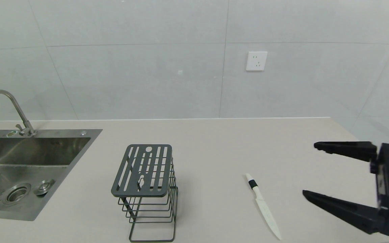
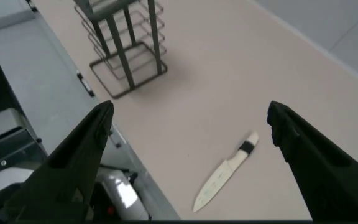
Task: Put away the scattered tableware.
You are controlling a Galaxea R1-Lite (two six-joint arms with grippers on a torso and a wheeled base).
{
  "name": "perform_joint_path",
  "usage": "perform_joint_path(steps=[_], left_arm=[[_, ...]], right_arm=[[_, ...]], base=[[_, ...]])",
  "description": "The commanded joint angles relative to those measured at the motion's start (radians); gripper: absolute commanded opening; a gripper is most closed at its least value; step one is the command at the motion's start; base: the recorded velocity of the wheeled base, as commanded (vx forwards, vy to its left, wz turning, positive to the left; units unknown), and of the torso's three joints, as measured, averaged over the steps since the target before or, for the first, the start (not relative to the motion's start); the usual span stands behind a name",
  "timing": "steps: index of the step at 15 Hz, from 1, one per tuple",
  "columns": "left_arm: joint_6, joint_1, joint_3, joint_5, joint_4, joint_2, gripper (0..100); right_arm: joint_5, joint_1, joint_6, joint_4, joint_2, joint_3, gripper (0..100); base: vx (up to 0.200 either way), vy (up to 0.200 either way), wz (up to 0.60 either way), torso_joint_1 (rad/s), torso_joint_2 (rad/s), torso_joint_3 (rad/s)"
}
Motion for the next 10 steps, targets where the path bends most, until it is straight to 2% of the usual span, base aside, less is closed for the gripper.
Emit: perform_joint_path(steps=[1, 5, 7, 10], left_arm=[[0.000, 0.000, 0.000, 0.000, 0.000, 0.001, 100], [0.001, 0.000, 0.000, 0.000, 0.000, 0.001, 100], [0.001, 0.000, 0.000, 0.000, 0.000, 0.001, 100], [0.001, 0.000, 0.000, 0.000, 0.000, 0.001, 100]], right_arm=[[-0.018, 0.038, -0.006, 0.000, 0.167, 0.005, 100], [-0.049, 0.036, -0.001, 0.000, 0.316, 0.030, 100], [-0.127, 0.044, 0.078, 0.003, 0.343, 0.028, 100], [-0.208, 0.102, 0.269, 0.036, 0.392, -0.002, 100]], base=[[0.000, 0.000, 0.00, 0.000, 0.00, 0.000], [0.000, 0.000, 0.00, 0.000, 0.00, 0.000], [0.000, 0.000, 0.00, 0.000, 0.00, 0.000], [0.000, 0.000, 0.00, 0.000, 0.00, 0.000]])
